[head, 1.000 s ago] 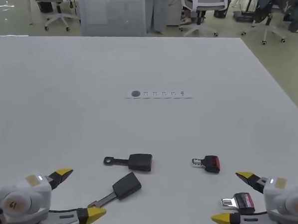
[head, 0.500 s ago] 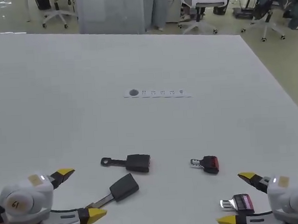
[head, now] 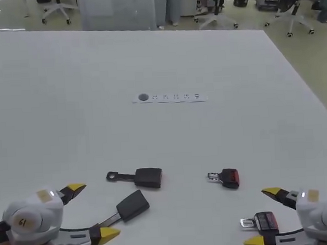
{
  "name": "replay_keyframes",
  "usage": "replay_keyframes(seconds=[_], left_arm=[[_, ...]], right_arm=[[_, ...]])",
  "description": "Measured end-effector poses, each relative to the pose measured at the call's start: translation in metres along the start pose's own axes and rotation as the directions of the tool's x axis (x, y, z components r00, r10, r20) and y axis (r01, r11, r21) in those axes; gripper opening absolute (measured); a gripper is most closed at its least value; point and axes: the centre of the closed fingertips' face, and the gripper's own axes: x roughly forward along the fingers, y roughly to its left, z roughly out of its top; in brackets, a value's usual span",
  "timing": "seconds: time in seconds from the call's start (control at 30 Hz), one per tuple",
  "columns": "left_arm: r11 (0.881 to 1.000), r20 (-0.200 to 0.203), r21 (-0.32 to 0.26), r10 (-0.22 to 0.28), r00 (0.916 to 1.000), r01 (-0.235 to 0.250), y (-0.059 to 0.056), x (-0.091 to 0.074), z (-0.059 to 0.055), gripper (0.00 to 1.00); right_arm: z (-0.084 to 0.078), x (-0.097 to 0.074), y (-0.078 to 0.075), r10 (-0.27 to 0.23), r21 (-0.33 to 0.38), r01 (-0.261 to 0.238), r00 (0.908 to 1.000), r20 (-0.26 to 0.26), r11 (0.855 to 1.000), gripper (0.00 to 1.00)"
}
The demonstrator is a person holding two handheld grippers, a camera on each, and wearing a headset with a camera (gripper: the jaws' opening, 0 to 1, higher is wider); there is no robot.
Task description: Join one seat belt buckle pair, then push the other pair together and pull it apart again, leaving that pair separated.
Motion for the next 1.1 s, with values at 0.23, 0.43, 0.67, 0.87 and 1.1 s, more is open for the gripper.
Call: replay_keyframes(seconds=[0.23, 0.43, 0.67, 0.87, 1.1], left_arm=[[0.999, -0.035, 0.029, -0.03, 0.9989, 0.031, -0.001, 0.015, -0.003, 0.86], [0.998, -0.06, 0.04, -0.051, 0.9969, 0.053, -0.001, 0.031, -0.007, 0.82], [0.995, -0.098, 0.037, -0.085, 0.9916, 0.089, -0.003, 0.049, -0.015, 0.79], [0.993, -0.151, 0.054, -0.098, 0.9837, 0.108, -0.003, 0.065, -0.024, 0.73], [0.991, -0.19, 0.027, -0.122, 0.9741, 0.129, -0.007, 0.079, -0.036, 0.7]], right_arm=[[-0.011, 0.003, -0.005, 0.028, -0.011, -0.028, 0.9991, -0.031, 1.0, 0.84], [-0.019, 0.007, -0.007, 0.062, -0.022, -0.063, 0.9963, -0.06, 0.998, 0.82], [-0.027, 0.009, -0.011, 0.098, -0.042, -0.103, 0.9906, -0.095, 0.994, 0.8], [-0.036, 0.008, -0.018, 0.119, -0.052, -0.126, 0.9845, -0.129, 0.991, 0.78], [-0.043, 0.008, -0.018, 0.153, -0.075, -0.168, 0.9737, -0.168, 0.983, 0.75]])
